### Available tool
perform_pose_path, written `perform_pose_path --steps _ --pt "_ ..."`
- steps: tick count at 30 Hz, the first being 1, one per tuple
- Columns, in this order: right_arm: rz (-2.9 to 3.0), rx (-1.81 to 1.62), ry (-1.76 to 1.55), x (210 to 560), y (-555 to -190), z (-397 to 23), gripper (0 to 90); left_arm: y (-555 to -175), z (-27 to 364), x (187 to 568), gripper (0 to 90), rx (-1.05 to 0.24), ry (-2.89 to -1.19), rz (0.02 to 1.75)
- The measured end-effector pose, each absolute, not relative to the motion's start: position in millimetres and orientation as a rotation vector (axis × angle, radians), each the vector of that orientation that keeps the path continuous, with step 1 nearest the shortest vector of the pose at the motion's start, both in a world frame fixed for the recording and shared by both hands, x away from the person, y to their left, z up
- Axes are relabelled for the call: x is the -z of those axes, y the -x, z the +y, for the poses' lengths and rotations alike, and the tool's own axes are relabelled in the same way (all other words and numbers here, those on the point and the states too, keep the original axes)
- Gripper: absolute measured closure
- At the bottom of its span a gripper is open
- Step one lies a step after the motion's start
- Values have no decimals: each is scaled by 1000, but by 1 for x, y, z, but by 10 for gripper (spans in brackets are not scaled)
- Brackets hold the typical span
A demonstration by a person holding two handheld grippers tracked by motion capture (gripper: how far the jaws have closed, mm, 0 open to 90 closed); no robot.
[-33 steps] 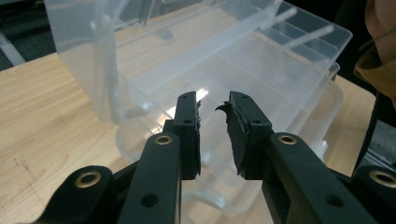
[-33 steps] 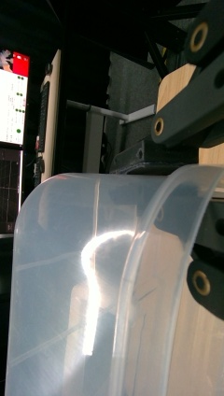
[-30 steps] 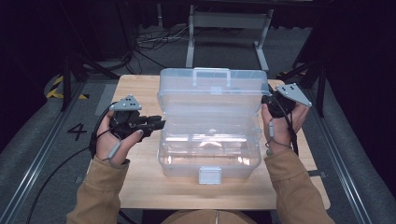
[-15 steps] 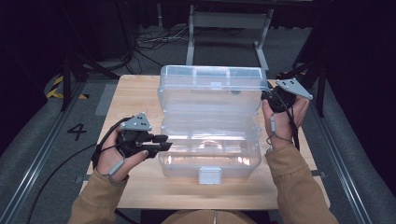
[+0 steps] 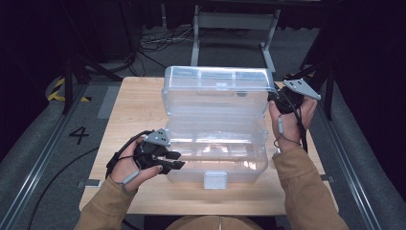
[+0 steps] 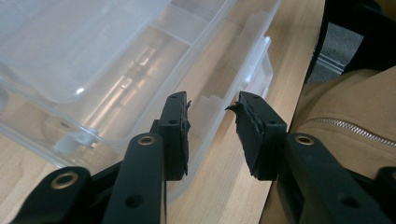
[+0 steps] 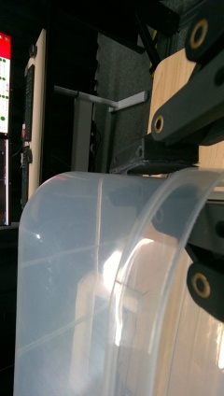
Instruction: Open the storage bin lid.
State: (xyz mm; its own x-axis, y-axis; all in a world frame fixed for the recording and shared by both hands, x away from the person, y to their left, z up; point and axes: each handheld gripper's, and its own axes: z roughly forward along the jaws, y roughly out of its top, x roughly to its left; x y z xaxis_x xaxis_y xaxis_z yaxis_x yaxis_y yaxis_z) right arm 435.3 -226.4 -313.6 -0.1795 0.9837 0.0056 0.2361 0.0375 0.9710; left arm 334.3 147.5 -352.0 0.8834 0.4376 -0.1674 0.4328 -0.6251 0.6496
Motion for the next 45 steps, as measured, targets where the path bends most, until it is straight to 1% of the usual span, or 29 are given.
perform_pose_path --steps 13,23,28,34,39,42,45 --pt "1541 -1210 -1284 313 -438 -227 829 -345 140 378 602 49 -2406 630" --pt "1545 -1221 -1291 313 -440 -228 825 -348 135 393 600 83 -2465 629" --pt "1552 -1220 -1289 312 -441 -229 824 -349 133 401 626 123 -2485 630" --pt "1553 -1226 -1289 312 -443 -229 822 -351 133 408 723 136 -2491 624" --pt "1563 -1218 -1295 311 -445 -229 821 -351 131 410 736 137 -2493 615" --pt "1567 -1218 -1300 311 -447 -229 822 -350 128 411 743 103 -2527 592" --pt "1568 -1215 -1303 310 -447 -229 823 -350 129 411 744 105 -2528 601"
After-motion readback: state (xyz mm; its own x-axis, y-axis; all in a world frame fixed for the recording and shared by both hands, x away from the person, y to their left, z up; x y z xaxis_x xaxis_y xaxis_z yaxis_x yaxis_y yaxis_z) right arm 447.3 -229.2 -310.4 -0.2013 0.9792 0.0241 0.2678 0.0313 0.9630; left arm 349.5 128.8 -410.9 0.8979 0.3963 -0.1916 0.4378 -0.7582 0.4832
